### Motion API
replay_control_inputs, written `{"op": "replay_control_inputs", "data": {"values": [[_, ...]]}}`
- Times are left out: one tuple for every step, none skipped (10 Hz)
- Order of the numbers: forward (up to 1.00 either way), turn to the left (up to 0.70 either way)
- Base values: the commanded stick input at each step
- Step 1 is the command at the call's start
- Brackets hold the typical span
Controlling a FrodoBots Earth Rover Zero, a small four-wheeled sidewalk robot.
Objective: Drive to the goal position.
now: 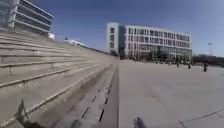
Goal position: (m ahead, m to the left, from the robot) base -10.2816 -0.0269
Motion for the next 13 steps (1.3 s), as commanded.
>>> {"op": "replay_control_inputs", "data": {"values": [[0.00, -1.00], [0.00, -1.00], [0.00, -1.00], [0.00, -1.00], [0.00, -1.00], [0.00, -1.00], [0.00, -1.00], [0.00, -1.00], [0.00, -1.00], [0.00, -1.00], [0.00, -1.00], [0.00, -1.00], [0.00, -1.00]]}}
